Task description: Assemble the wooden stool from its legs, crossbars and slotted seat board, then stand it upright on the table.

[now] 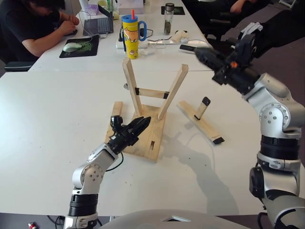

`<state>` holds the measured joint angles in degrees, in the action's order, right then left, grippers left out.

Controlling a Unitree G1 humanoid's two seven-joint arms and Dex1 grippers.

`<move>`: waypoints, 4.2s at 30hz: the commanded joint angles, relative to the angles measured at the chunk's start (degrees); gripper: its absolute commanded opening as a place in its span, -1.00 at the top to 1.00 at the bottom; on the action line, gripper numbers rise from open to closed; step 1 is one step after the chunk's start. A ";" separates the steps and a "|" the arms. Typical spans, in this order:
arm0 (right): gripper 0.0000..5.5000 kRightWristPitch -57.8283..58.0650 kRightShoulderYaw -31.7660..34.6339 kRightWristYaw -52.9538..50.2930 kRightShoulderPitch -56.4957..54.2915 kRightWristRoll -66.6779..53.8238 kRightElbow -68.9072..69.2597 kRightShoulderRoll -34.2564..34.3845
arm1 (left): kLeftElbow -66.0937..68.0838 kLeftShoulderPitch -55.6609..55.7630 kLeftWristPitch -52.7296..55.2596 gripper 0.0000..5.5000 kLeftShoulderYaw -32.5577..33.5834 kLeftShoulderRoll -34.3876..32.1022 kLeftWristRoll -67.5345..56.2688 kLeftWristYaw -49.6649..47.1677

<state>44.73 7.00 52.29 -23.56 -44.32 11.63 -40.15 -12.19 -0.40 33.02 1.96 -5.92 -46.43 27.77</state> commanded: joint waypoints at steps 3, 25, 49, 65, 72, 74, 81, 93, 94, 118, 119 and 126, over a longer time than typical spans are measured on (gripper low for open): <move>0.45 -2.69 -9.83 7.78 13.36 13.01 -6.32 -12.85 | 0.11 -1.11 -1.96 -0.15 -0.69 0.40 3.00 -0.63; -0.16 -15.47 -15.07 -6.86 6.34 35.83 -24.59 -0.23 | -0.73 0.87 2.75 -0.62 0.03 -2.26 0.82 1.70; 0.25 -15.91 8.78 -14.59 -4.98 18.55 -24.64 10.04 | -0.20 4.43 1.73 -0.62 -0.68 -4.93 5.95 2.07; 0.25 25.05 15.28 -7.28 -7.44 -28.74 -4.35 6.07 | -4.21 6.22 10.13 -0.71 5.76 -7.59 -7.99 4.62; 0.25 26.49 10.56 -1.87 0.43 -27.78 -0.87 3.20 | -6.07 10.50 19.47 -0.96 13.77 -11.81 -30.62 0.85; 0.25 26.88 9.84 -0.71 1.79 -28.64 -0.01 3.07 | -5.12 11.84 19.94 -0.96 14.22 -12.53 -32.54 -0.83; 0.25 26.46 6.14 2.97 5.17 -27.75 1.73 1.75 | -4.17 13.50 21.30 -0.96 11.69 -12.92 -35.39 -2.95; 0.25 23.82 2.48 8.72 7.72 -23.21 2.78 -2.15 | -5.88 13.13 21.45 -0.88 9.67 -13.92 -37.15 -2.93; 0.25 23.73 2.42 8.85 7.63 -23.12 2.68 -2.16 | -5.82 13.13 21.53 -0.83 9.62 -14.12 -37.16 -2.76; 0.25 22.38 0.45 11.63 7.94 -20.46 1.73 -3.11 | -5.26 13.23 21.62 0.21 8.65 -16.95 -36.22 -0.25; 0.25 22.16 0.33 11.70 7.91 -20.19 1.67 -3.16 | -5.25 13.12 21.57 0.21 8.62 -17.03 -35.98 -0.11; 0.09 20.62 0.09 12.82 8.25 -18.40 1.23 -3.43 | -5.31 12.42 21.06 0.21 8.31 -17.49 -34.19 0.69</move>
<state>65.88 6.87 64.48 -15.69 -63.33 12.91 -42.17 -17.29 12.69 54.50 10.17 -22.22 -82.47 28.72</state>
